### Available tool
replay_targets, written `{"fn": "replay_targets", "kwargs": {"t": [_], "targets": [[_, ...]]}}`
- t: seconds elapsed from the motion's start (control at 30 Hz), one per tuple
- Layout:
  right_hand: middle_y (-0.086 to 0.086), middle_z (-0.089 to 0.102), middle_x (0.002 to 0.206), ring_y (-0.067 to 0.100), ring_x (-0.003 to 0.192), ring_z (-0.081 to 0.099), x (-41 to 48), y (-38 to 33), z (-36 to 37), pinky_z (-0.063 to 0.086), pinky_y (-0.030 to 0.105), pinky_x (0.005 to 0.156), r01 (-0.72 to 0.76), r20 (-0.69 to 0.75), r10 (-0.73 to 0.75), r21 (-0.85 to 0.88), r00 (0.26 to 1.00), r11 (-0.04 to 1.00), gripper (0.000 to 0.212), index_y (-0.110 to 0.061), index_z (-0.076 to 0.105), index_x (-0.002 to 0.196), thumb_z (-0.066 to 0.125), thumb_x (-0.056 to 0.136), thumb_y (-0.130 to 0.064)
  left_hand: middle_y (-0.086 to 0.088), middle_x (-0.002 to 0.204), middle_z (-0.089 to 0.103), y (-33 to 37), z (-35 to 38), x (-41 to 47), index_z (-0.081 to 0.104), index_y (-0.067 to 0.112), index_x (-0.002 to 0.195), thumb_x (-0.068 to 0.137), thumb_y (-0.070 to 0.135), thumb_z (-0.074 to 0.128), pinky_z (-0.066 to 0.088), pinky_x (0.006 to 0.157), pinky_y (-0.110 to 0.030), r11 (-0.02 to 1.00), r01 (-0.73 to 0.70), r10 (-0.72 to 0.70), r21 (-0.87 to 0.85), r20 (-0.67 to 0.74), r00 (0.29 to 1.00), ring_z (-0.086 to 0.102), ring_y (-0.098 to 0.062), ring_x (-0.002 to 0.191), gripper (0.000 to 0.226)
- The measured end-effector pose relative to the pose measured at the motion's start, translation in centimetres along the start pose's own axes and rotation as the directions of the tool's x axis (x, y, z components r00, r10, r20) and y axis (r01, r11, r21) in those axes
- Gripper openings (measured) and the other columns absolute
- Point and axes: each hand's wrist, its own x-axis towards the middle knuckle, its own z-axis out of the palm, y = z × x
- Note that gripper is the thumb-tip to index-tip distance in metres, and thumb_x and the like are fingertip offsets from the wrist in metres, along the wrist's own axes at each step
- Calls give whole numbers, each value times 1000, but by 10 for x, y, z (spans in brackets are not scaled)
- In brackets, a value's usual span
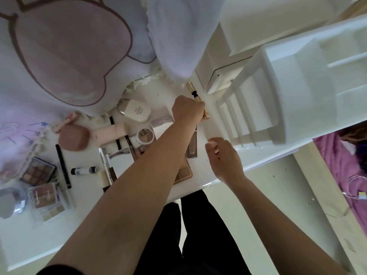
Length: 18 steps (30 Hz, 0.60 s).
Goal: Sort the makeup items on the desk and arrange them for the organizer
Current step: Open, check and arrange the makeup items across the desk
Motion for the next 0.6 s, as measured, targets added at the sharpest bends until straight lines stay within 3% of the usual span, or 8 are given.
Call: {"fn": "replay_targets", "kwargs": {"t": [0.13,0.27,0.33,0.4,0.5,0.6], "targets": [[-4,59,101,12,81,63,-2,1,1,52,33,78,32,-8,-32,-10,999,999,24,-24,56,120,52,100,-35,-2,71,72,1,3,3,65,15,72,79,32,76,61,71,-34,951,-120,126,285,-2,992,72,-20,67,22],[-6,57,99,14,82,64,-2,-1,2,53,35,77,10,-23,-10,-32,1000,999,23,-26,55,118,57,96,-32,-3,82,73,-1,-6,3,67,15,83,83,42,72,56,76,-30,828,-216,219,517,57,974,70,-20,82,27],[-5,56,100,17,84,64,-1,-5,3,52,36,78,-17,-24,16,-45,1000,999,23,-26,54,118,57,96,-32,-13,84,75,-5,-14,2,62,14,75,88,40,67,57,76,-34,818,-251,237,517,95,967,71,-26,81,30],[-5,56,101,19,86,64,0,-8,4,52,37,79,-40,-30,38,-51,999,998,23,-26,54,117,58,95,-32,-19,87,74,-9,-25,1,63,5,75,90,43,58,59,78,-41,871,-275,251,406,115,961,72,-33,75,41],[-5,58,101,19,88,64,1,-9,4,50,34,79,-70,-29,69,-36,997,997,22,-25,56,116,58,95,-31,-5,82,73,-21,-55,-9,63,9,87,95,49,51,55,76,-32,892,-311,302,328,78,950,68,-16,64,42],[-2,62,107,16,89,64,3,-16,4,45,30,78,-96,-54,97,14,994,995,22,-24,59,117,53,97,-29,8,88,69,-51,-102,-29,61,20,91,98,44,54,48,71,-24,779,-425,487,462,-18,873,63,-7,74,25]]}}
